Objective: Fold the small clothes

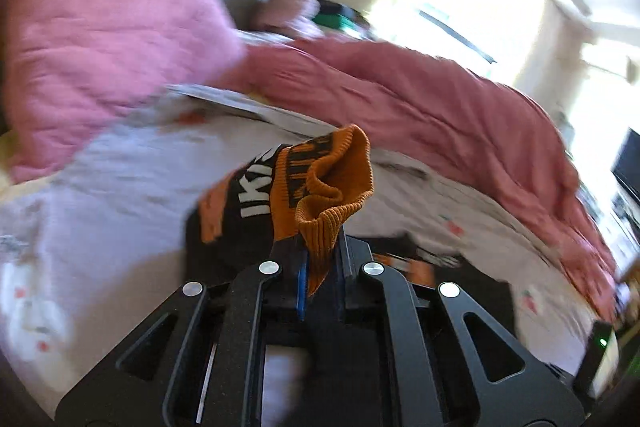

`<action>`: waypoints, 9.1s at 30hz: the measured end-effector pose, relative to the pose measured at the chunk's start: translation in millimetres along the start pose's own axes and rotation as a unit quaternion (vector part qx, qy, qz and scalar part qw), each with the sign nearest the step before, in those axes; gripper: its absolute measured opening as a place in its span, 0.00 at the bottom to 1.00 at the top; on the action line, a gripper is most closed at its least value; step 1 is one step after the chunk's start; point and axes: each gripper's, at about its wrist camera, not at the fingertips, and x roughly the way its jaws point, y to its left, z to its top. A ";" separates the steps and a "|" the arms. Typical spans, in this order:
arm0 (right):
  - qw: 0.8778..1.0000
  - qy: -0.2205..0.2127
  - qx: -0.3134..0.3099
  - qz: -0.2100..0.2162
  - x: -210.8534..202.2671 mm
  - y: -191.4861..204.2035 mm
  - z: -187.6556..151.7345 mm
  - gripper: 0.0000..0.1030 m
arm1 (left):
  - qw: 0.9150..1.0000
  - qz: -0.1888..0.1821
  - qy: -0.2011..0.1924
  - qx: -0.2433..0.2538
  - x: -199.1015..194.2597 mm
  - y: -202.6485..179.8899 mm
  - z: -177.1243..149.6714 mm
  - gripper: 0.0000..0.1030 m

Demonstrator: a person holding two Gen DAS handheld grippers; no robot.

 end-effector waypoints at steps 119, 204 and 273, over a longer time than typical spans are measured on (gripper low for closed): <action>0.996 0.023 -0.049 -0.077 67.3 -29.8 53.0 0.39 | 0.976 -0.030 0.169 0.136 131.0 -58.1 -89.1 0.71; 0.995 0.073 -0.047 -0.053 -112.7 -77.0 -118.5 0.90 | 0.968 0.043 0.237 0.073 -60.4 43.7 -162.7 0.91; 0.991 -0.080 -0.028 0.101 -138.4 -74.2 -39.3 0.07 | 0.986 -0.017 0.167 0.019 -54.5 11.0 -75.4 0.03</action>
